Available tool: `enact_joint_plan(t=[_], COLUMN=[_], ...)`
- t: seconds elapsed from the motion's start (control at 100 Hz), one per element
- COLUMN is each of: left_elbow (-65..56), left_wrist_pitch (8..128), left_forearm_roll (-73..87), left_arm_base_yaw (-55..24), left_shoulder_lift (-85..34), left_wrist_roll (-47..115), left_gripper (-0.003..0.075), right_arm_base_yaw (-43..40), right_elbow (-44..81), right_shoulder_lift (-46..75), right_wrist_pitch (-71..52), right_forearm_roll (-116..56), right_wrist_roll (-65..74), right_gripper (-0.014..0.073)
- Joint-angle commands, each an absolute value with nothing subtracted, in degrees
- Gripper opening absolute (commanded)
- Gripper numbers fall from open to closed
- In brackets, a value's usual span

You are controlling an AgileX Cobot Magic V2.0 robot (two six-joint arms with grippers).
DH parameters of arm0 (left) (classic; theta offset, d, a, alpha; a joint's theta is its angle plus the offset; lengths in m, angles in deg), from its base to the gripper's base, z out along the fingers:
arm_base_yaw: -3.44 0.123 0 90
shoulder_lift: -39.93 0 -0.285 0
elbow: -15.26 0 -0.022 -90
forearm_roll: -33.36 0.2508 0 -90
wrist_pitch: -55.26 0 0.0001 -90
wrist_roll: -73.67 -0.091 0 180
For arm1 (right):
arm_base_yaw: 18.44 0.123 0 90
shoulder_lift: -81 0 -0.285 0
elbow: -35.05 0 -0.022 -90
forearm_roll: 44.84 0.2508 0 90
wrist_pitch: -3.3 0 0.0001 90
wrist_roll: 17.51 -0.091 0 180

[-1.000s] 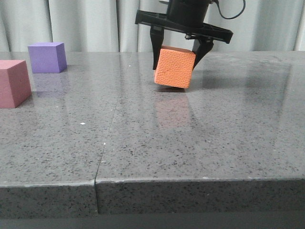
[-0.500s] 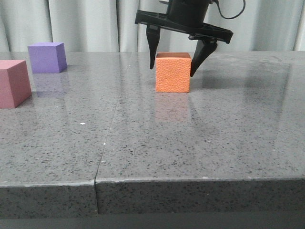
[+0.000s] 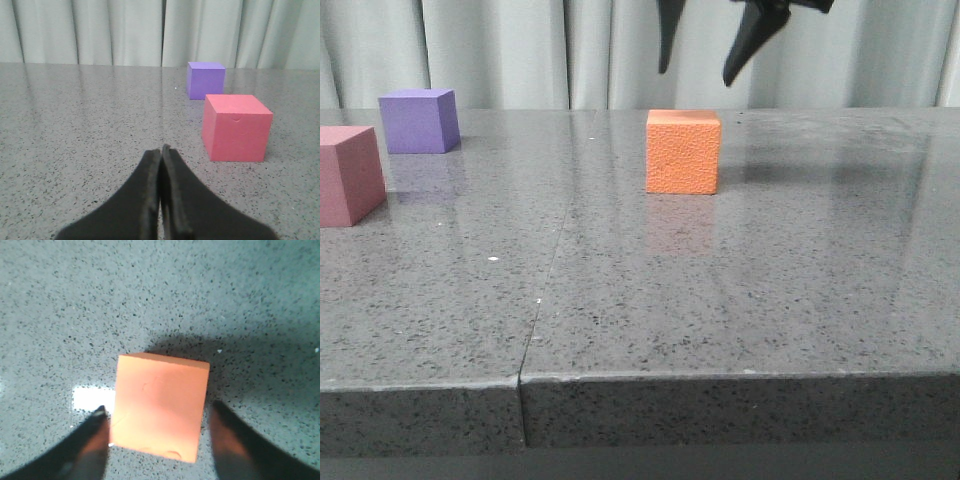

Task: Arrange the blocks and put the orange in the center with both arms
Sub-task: 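Set the orange cube down and open the right gripper, then raise the right gripper away from the orange cube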

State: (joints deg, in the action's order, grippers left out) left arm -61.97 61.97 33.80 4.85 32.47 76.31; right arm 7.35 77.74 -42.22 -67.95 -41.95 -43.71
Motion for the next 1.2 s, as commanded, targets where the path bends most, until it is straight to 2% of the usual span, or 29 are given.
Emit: enact_joint_plan(t=[0.0, 0.1, 0.18, 0.56, 1.19], left_elbow=[-64.3, -64.3, -64.3, -64.3, -64.3], left_wrist_pitch=[57.6, 57.6, 57.6, 57.6, 57.6], left_forearm_roll=[33.4, 33.4, 33.4, 33.4, 33.4], left_arm_base_yaw=[4.9, 4.9, 4.9, 4.9, 4.9], left_shoulder_lift=[34.1, 34.1, 34.1, 34.1, 34.1], left_wrist_roll=[76.5, 76.5, 76.5, 76.5, 76.5], left_gripper=[-0.002, -0.002, -0.002, -0.002, -0.002], right_arm_base_yaw=[7.2, 7.3, 7.3, 9.2, 10.6], right_elbow=[79.6, 79.2, 77.6, 58.7, 15.7], right_shoulder_lift=[-36.8, -34.9, -33.3, -20.2, 12.8], right_wrist_pitch=[-73.1, -73.1, -73.1, -66.4, -36.1], right_forearm_roll=[-42.7, -42.9, -43.3, -46.8, -49.2], right_wrist_roll=[-42.0, -41.7, -41.7, -41.3, -41.3], right_gripper=[0.0198, 0.0018, -0.0076, -0.0069, -0.0069])
